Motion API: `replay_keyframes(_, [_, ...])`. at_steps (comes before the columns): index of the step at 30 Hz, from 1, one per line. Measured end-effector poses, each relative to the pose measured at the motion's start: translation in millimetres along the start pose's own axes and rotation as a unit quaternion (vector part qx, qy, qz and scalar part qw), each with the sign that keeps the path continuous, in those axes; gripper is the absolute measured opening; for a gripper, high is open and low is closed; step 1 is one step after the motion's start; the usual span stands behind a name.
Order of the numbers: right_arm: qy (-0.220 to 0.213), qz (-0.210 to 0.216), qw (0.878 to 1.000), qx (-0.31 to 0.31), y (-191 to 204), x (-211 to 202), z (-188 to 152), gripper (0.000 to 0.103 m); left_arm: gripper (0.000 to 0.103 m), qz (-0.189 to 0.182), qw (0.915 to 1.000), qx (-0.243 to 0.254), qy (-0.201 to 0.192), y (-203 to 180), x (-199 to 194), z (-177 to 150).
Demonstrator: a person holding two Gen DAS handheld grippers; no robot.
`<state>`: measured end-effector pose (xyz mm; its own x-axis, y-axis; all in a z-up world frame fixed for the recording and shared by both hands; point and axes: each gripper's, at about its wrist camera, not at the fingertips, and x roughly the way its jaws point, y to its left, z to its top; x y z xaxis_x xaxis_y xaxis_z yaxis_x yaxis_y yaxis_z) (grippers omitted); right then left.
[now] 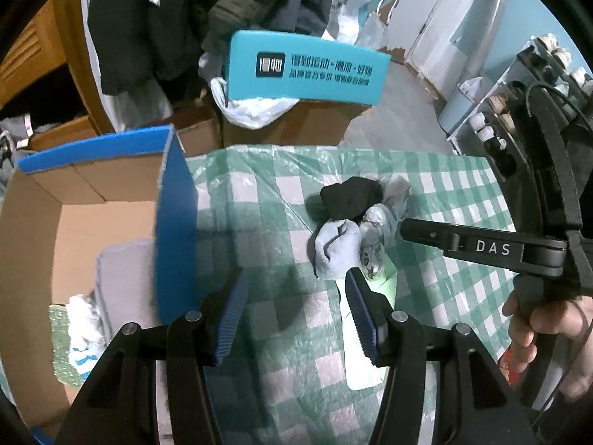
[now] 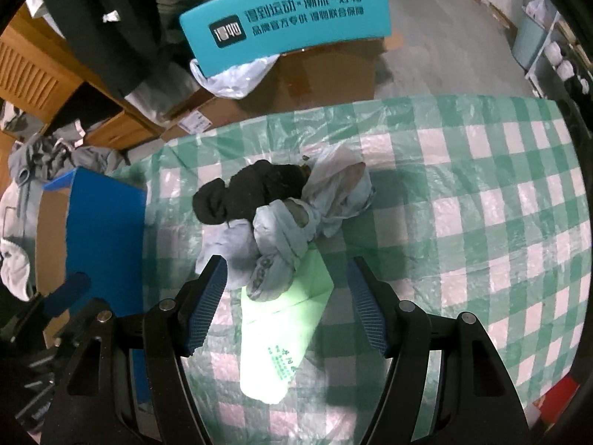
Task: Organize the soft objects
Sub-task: 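Move both grippers to the grey sock and white cloth bundle on the table, then grasp the knotted white cloth bundle with the right gripper while the left gripper grasps the grey sock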
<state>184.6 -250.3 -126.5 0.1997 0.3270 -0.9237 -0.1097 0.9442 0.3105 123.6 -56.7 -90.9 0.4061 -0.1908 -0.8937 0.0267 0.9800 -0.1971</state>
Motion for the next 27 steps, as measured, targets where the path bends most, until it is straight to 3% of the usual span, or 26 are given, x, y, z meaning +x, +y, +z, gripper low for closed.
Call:
replay_keyframes(16, [0.024, -0.008, 1.000, -0.001, 1.4, 56.3, 15.7, 0.068, 0.059, 0.002, 0.9989, 0.027, 0.040, -16.5, 45.8, -1.7])
replay_keyframes(18, [0.024, -0.013, 1.000, -0.005, -1.5, 59.4, 13.8, 0.061, 0.059, 0.002, 0.9987, 0.026, 0.043, -15.4, 47.5, -2.1])
replay_keyframes(19, [0.024, -0.012, 1.000, -0.005, -3.6, 59.6, 12.6, 0.050, 0.059, 0.002, 0.9987, 0.025, 0.044, -14.9, 48.2, -2.2])
replay_keyframes(27, [0.021, -0.006, 1.000, -0.011, -25.2, 44.4, 0.9, 0.045, 0.064, -0.005, 0.9984, 0.021, 0.052, -18.5, 57.0, 1.6])
